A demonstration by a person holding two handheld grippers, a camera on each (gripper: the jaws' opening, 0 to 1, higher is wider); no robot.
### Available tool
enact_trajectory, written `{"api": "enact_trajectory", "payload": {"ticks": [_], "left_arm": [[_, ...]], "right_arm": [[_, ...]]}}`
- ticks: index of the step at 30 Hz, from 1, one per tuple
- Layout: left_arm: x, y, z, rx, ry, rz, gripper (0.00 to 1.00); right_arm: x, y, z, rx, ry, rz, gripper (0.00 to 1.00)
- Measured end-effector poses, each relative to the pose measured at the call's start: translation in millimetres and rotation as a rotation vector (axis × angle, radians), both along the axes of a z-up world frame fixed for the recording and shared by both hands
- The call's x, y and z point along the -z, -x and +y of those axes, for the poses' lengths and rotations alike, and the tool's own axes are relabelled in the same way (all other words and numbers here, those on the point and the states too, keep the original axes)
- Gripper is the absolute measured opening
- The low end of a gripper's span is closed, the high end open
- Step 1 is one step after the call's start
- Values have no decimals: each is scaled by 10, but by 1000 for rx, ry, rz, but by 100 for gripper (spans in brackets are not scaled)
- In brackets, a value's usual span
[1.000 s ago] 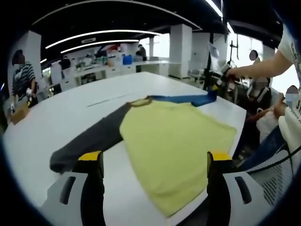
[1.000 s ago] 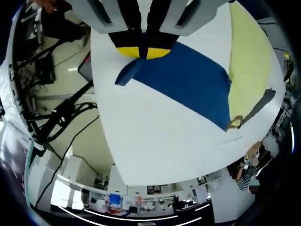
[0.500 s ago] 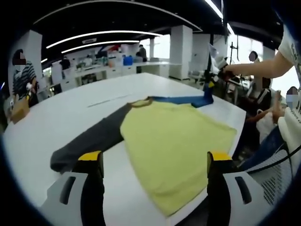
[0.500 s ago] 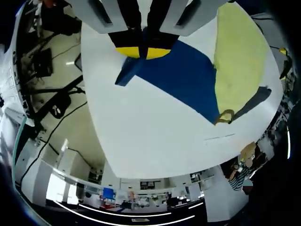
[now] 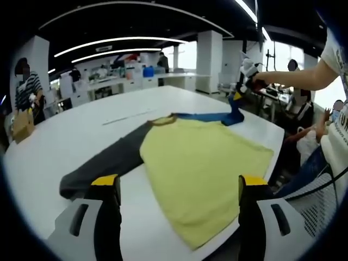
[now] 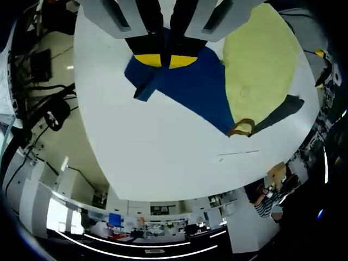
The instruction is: Fold the garment on the visible template until the final outline fits inside the template.
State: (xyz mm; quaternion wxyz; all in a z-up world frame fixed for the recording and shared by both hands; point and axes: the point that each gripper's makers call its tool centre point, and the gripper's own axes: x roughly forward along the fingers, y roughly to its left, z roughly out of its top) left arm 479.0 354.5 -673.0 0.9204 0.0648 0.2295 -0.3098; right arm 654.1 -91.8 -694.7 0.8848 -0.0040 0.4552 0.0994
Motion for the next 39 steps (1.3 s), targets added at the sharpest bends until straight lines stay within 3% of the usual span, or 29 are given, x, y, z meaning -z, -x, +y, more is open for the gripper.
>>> {"api": "enact_trajectory", "payload": {"ticks": [12,27,39], "left_arm": [[-39,-26,-38,7,15,-14,85],[-34,7,-82,23,15,-11,85],[2,27,-83,18,18,-3,85]], "right_arm": [[41,-88,404,-53,-6,-8,0],[82,-222,932,-164,48,-13,0],[125,-250,1427,-236,24,14,0]]}}
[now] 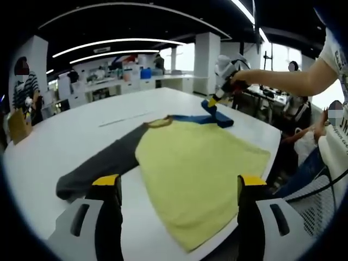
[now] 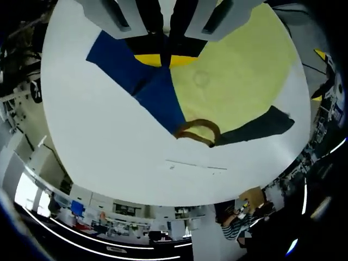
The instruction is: Fold the garment on the visible template until the final outline fits inside the template.
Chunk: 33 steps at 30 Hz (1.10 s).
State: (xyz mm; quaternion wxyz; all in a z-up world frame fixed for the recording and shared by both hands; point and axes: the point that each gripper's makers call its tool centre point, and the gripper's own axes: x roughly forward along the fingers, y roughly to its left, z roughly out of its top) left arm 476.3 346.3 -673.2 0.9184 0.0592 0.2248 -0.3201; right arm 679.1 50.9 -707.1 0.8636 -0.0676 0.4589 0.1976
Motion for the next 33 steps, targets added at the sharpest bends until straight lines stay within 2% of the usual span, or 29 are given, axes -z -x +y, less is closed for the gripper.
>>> {"api": "enact_trajectory", "payload": {"ticks": [3,19,24,33], "left_arm": [[14,6,0,-1,0,4,84],[34,26,-42,18,5,10,84],[49,43,-55,24,1,14,84],[68,55,-40,20,2,19,84]], "right_arm": [[0,-24,106,-12,-10,4,0],[6,-120,558,-103,38,-1,0],[-8,-144,746,-107,-12,14,0],[-40,-141,1054,-145,-25,12,0]]}}
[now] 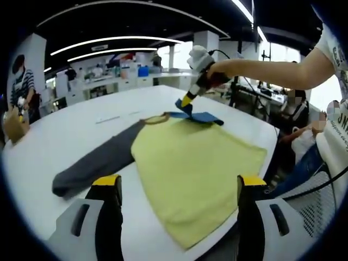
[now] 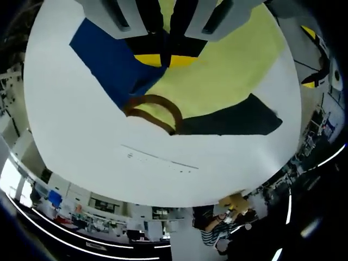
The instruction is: Fold the garment on the visible template until the final outline fits inside the template.
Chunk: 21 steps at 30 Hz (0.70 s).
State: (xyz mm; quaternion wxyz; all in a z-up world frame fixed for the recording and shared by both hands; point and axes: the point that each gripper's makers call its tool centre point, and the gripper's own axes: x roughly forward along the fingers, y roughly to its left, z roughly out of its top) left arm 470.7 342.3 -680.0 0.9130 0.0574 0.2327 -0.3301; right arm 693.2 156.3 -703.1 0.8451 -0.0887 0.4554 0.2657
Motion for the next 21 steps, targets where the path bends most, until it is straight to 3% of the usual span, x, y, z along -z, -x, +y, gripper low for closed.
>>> {"api": "enact_trajectory", "payload": {"ticks": [21], "left_arm": [[20,-8,81,-18,2,3,84]], "right_arm": [[-95,-60,552,-84,10,-27,0]]}}
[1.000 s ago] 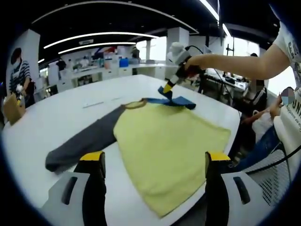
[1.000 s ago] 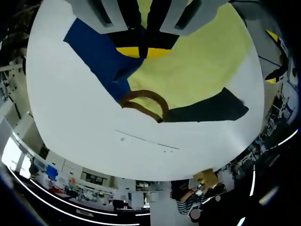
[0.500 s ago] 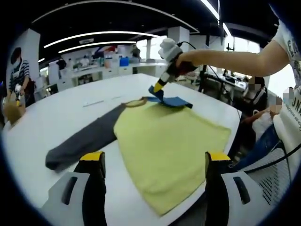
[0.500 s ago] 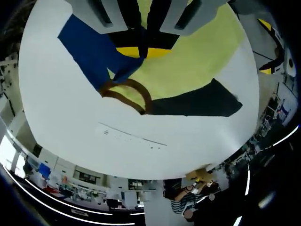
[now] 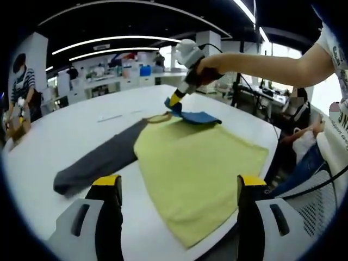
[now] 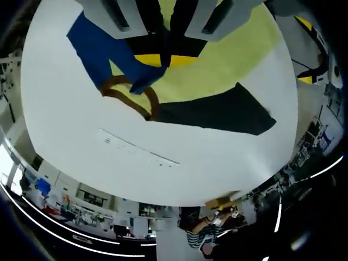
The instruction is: Fold the garment on the visible template until the final outline fits inside the template.
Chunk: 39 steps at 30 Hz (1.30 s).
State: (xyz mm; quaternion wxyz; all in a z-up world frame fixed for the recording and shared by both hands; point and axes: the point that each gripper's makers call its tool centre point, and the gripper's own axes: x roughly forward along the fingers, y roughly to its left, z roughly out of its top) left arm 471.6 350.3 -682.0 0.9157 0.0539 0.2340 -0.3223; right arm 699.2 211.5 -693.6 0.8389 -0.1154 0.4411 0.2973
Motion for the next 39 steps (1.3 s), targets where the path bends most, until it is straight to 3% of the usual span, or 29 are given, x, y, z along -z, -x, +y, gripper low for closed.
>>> {"api": "enact_trajectory", "payload": {"ticks": [14,39], "left_arm": [[38,22,22,-8,1,10,84],[74,-5,89,-23,-1,13,84]], "right_arm": [[-35,29,406,-62,-26,-15,0],[186,260,971,-195,-45,-33,0]]}}
